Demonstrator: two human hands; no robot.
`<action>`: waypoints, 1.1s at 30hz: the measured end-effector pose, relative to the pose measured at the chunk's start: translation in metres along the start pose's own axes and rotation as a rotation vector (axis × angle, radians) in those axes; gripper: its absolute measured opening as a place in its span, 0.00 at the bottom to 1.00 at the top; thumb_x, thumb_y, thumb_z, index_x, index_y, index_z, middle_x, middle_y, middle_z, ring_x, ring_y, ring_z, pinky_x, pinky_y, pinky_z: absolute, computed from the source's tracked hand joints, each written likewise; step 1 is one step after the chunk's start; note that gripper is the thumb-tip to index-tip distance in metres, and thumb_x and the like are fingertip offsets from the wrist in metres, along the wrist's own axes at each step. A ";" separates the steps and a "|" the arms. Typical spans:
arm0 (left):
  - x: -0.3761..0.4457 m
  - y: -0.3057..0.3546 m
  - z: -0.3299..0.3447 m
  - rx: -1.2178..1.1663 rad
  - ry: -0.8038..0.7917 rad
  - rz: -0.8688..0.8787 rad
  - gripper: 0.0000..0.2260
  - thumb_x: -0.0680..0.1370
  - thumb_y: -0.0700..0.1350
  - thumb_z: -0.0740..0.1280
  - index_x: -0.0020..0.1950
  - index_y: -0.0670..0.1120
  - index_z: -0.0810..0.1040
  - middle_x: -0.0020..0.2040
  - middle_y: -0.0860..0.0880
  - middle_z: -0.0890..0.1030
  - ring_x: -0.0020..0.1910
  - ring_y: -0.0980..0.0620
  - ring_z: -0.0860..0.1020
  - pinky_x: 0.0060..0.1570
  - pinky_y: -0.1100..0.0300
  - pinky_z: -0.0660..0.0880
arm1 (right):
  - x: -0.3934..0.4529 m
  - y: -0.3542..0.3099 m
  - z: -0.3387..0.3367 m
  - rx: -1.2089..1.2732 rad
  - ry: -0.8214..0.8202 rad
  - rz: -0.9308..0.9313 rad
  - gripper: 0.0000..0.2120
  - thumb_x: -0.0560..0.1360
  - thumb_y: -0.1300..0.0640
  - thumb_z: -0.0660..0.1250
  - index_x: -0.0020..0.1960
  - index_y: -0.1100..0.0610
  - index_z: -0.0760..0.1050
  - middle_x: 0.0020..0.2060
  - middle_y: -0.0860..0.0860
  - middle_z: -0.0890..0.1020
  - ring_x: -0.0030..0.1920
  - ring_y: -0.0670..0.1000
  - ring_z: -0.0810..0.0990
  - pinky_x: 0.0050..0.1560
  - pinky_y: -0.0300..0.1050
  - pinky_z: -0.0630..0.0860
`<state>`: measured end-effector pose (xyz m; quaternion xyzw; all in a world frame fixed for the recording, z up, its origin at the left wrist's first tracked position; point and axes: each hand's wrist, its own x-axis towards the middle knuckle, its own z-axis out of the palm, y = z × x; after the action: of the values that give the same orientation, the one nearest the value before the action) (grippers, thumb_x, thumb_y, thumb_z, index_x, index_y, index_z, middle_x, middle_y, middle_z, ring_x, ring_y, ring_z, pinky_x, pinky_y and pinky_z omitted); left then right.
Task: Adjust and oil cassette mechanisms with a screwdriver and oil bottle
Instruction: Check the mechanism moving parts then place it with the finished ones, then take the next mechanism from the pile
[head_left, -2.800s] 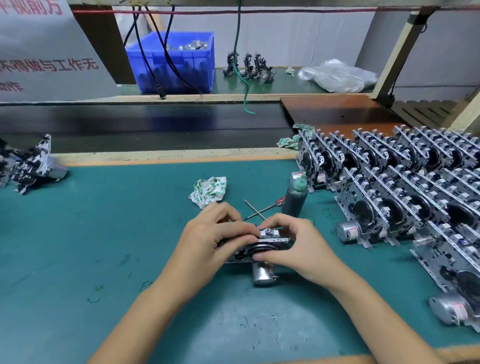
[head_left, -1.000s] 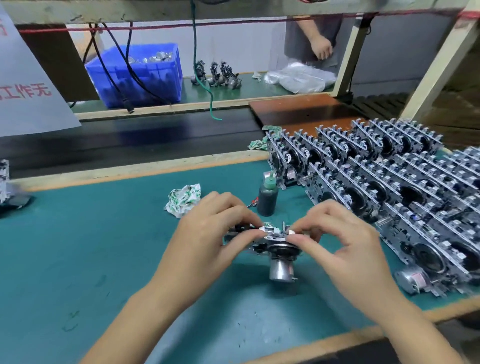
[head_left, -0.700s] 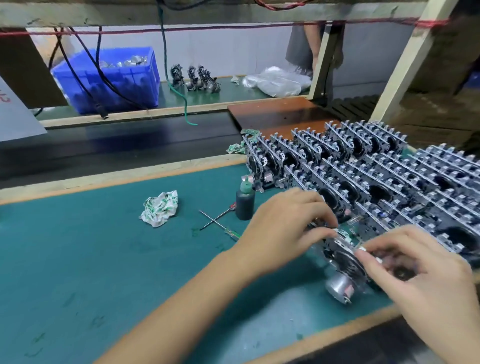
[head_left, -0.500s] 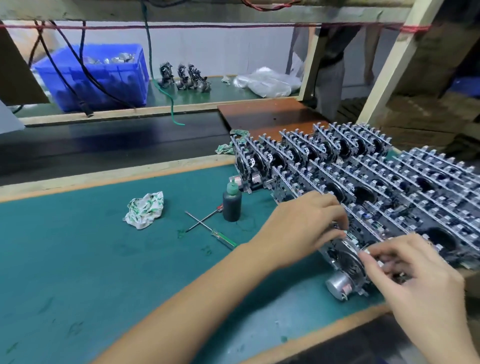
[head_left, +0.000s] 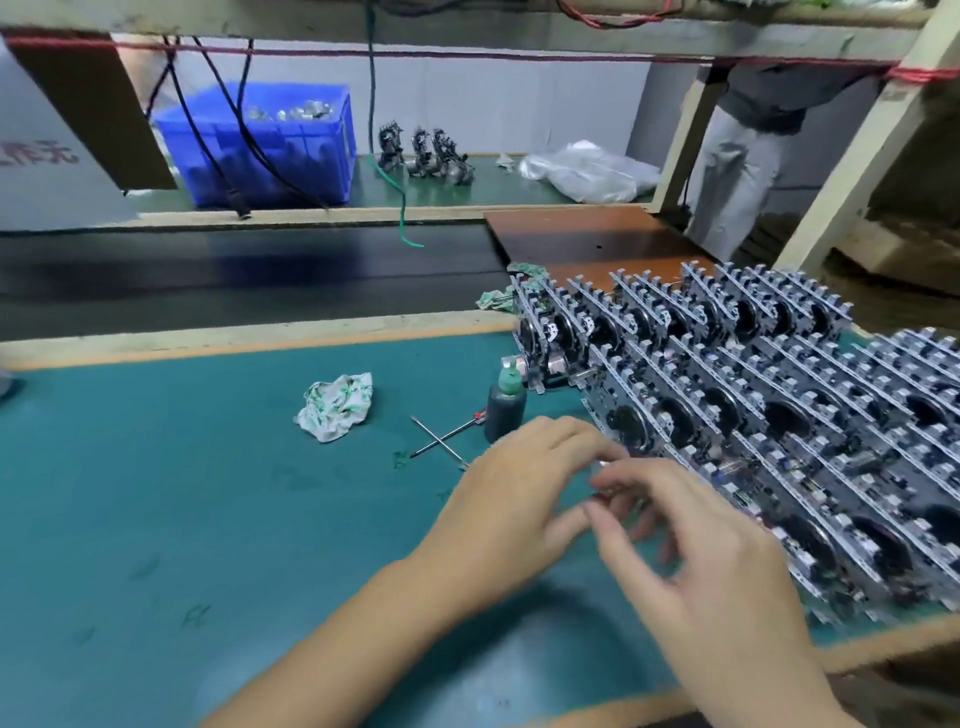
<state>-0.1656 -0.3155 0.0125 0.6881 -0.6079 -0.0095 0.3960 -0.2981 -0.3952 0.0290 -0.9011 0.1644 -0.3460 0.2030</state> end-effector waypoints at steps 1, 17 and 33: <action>-0.016 -0.007 -0.009 -0.005 0.018 -0.073 0.09 0.74 0.48 0.62 0.52 0.49 0.77 0.49 0.58 0.76 0.50 0.56 0.73 0.51 0.59 0.71 | 0.002 -0.009 0.014 0.023 -0.063 -0.018 0.10 0.71 0.46 0.61 0.47 0.48 0.78 0.35 0.40 0.76 0.34 0.40 0.72 0.35 0.38 0.71; -0.248 -0.061 -0.177 0.303 0.497 -0.797 0.11 0.75 0.41 0.71 0.47 0.57 0.77 0.46 0.61 0.81 0.47 0.61 0.76 0.50 0.63 0.71 | 0.025 -0.193 0.213 0.315 -0.872 -0.522 0.11 0.78 0.53 0.61 0.58 0.55 0.73 0.55 0.52 0.76 0.58 0.51 0.71 0.56 0.44 0.66; -0.430 -0.111 -0.329 1.065 0.264 -1.248 0.23 0.65 0.44 0.80 0.54 0.51 0.72 0.41 0.40 0.83 0.38 0.40 0.81 0.37 0.42 0.78 | 0.033 -0.391 0.312 -0.011 -0.503 -1.195 0.15 0.80 0.60 0.53 0.66 0.53 0.67 0.61 0.47 0.74 0.63 0.51 0.72 0.60 0.52 0.73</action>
<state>-0.0232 0.2172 -0.0256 0.9897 0.0135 0.1424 0.0073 0.0015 0.0067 0.0231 -0.8918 -0.4163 -0.1771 0.0031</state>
